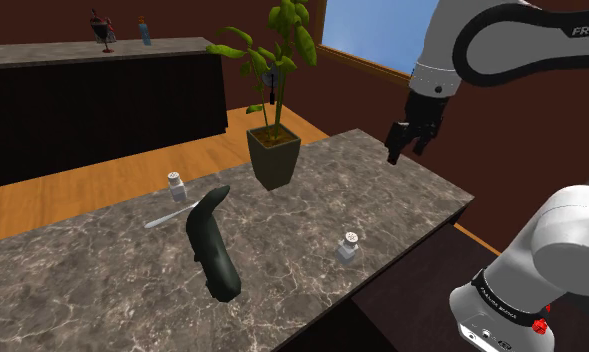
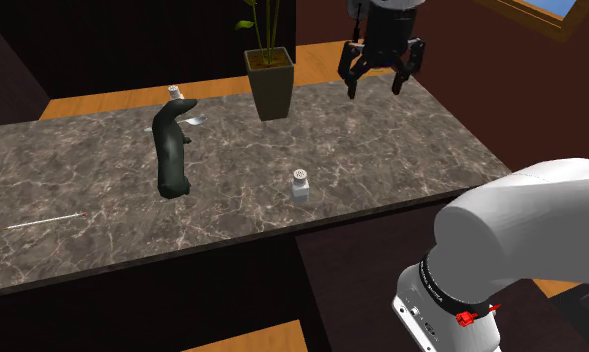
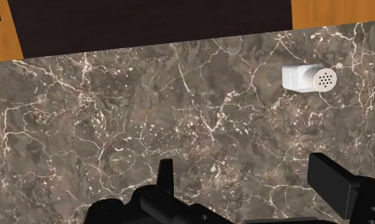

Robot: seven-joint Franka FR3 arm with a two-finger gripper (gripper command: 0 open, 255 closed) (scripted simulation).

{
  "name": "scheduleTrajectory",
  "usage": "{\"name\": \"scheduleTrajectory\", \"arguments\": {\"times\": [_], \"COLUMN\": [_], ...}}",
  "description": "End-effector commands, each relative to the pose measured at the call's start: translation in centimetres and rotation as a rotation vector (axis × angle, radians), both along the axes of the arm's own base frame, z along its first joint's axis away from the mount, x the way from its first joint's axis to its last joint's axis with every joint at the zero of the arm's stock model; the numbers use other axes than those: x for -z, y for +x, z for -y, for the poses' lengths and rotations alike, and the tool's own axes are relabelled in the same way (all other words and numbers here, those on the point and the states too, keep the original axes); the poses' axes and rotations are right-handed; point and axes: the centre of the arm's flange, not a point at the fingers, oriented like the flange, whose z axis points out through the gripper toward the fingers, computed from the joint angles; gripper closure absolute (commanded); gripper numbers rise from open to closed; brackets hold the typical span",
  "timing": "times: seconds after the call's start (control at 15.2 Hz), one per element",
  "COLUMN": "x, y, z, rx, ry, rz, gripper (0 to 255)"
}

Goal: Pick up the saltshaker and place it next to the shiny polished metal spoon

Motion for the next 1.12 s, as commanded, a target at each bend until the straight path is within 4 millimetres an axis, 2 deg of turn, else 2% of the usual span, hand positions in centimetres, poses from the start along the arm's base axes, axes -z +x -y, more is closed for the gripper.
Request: {"name": "scheduleTrajectory", "arguments": {"times": [0.0, 0.99, 1.06], "x": [1.9, 16.7, 17.0], "y": [0.1, 0.6, 0.6], "z": [-1.3, -13.2, -13.5], "rx": [-0.008, -0.069, -0.071], "ry": [0.014, 0.110, 0.113], "rz": [-0.005, -0.048, -0.049], "gripper": [0, 0, 0]}}
